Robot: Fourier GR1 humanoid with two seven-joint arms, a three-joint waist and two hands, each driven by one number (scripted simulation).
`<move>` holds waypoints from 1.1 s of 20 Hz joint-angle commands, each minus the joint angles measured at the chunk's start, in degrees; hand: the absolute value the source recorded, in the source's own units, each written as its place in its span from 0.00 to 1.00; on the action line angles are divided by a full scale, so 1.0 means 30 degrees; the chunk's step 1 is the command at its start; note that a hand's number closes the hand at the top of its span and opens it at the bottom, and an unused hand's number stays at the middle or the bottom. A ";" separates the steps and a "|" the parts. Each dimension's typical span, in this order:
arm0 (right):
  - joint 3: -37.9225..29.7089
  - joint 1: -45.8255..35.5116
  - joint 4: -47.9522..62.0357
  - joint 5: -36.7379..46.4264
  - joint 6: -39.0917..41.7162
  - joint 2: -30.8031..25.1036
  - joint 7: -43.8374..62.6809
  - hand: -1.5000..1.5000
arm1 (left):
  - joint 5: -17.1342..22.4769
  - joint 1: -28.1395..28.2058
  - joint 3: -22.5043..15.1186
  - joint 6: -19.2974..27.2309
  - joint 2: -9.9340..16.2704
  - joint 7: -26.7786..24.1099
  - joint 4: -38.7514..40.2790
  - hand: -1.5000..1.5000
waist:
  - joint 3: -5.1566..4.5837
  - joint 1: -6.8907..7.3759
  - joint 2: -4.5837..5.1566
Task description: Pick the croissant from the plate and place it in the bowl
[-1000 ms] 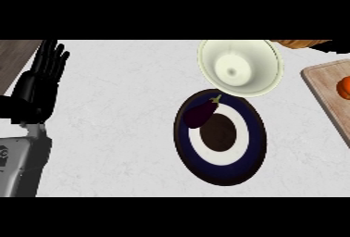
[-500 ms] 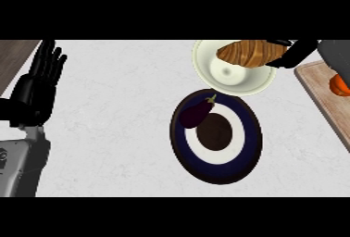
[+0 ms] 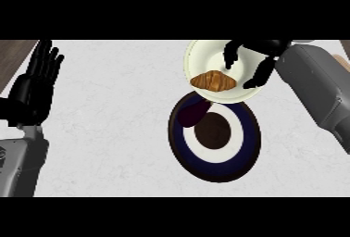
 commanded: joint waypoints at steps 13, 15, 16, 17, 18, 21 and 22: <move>-0.6038 -0.1453 0.3966 -0.5988 0.2976 0.0203 0.0141 0.00 | 0.0303 0.0174 0.0401 -0.0643 0.0441 -0.0188 0.0126 0.50 | 0.0024 0.0183 0.0216; -0.6544 -0.1562 0.4500 -0.6457 0.3278 -0.0591 0.0811 0.00 | 0.0105 0.0188 -0.0060 -0.0197 -0.0035 0.0187 -0.0710 0.50 | 0.0056 0.0456 0.0279; -0.6669 -0.1806 0.4619 -0.6551 0.3242 -0.0963 0.1142 0.00 | 0.0348 -0.0378 0.0040 -0.0253 0.0123 0.0710 -0.0874 0.50 | 0.0071 0.0556 0.0349; -0.6977 -0.2008 0.4813 -0.6874 0.3815 -0.1277 0.1566 0.00 | 0.0329 -0.0346 0.0258 -0.0411 0.0267 0.0210 -0.0322 0.50 | 0.0049 0.0513 0.0488; -0.7076 -0.1559 0.4957 -0.6964 0.3571 -0.1464 0.1473 0.00 | 0.0142 -0.0379 -0.0269 -0.0047 -0.0203 0.0621 -0.1061 0.50 | 0.0109 0.0791 0.0570; -0.7563 -0.1705 0.5008 -0.7443 0.4099 -0.2003 0.1780 0.00 | 0.0203 -0.0463 -0.0001 -0.0414 0.0037 -0.0050 -0.0410 0.50 | 0.0091 0.0874 0.0897; -0.7775 -0.1851 0.5091 -0.7656 0.4524 -0.2326 0.2067 0.00 | 0.0211 -0.0960 -0.0147 -0.0261 0.0079 0.0679 -0.0800 0.50 | 0.0134 0.0866 0.0782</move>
